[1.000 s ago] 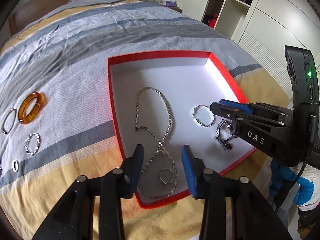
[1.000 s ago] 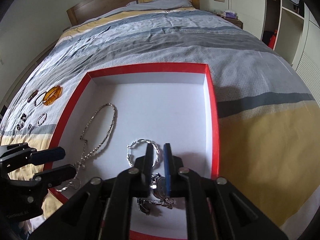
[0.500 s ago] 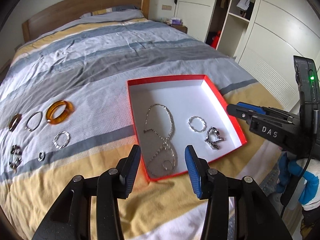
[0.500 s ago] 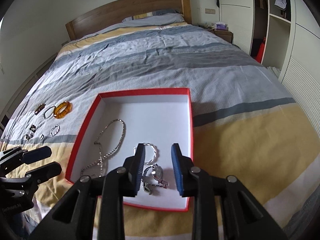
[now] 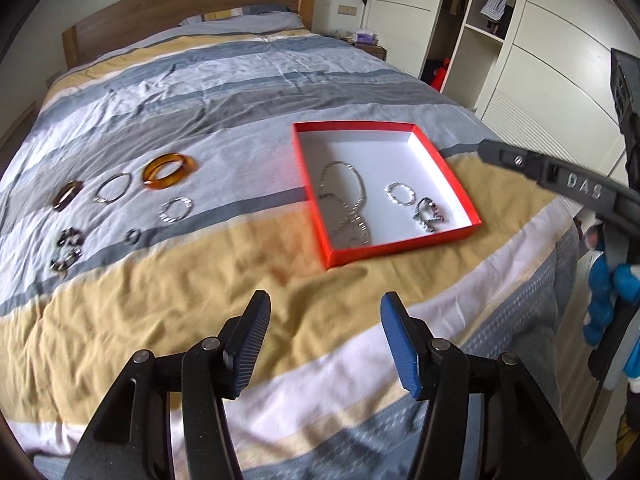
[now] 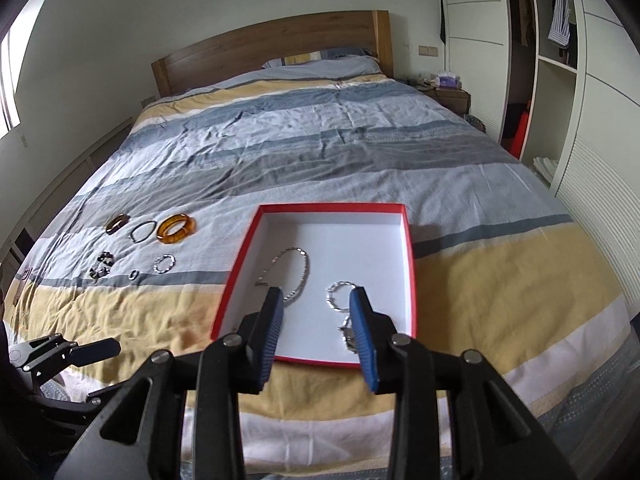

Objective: Organize jewelry
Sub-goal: 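Withdraw both open tools from the box toward the remaining jewelry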

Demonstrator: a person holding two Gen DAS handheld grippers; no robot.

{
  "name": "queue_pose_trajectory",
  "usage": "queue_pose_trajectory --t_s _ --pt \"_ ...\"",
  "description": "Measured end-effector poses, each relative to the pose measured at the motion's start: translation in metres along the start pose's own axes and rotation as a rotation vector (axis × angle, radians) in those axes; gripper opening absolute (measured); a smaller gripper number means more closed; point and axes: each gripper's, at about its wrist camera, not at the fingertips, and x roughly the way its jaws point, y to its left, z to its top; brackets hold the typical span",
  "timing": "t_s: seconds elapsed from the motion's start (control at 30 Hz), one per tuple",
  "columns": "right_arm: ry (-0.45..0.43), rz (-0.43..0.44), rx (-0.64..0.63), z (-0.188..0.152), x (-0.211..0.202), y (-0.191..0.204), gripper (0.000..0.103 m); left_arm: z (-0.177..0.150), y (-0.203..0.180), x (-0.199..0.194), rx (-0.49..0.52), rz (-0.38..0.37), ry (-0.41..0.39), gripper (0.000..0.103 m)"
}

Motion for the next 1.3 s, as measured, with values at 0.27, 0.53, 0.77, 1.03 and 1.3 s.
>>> queue_pose_trajectory --t_s 0.27,0.53,0.77,1.03,1.3 --pt "-0.044 0.028 -0.053 0.001 -0.035 0.05 0.033 -0.041 0.056 -0.047 -0.092 0.063 -0.044 0.057" --pt "-0.065 0.056 -0.107 -0.008 -0.057 0.094 0.033 -0.088 0.116 -0.088 -0.21 0.186 -0.098 0.057" --pt "-0.05 0.078 -0.145 -0.018 -0.06 0.121 0.033 -0.12 0.151 -0.108 -0.3 0.242 -0.124 0.057" --pt "-0.028 0.113 -0.185 -0.024 -0.046 0.149 0.039 -0.139 0.182 -0.115 -0.364 0.293 -0.132 0.062" --pt "0.032 0.159 -0.204 -0.034 -0.01 0.168 0.039 -0.146 0.206 -0.096 -0.402 0.317 -0.098 0.062"
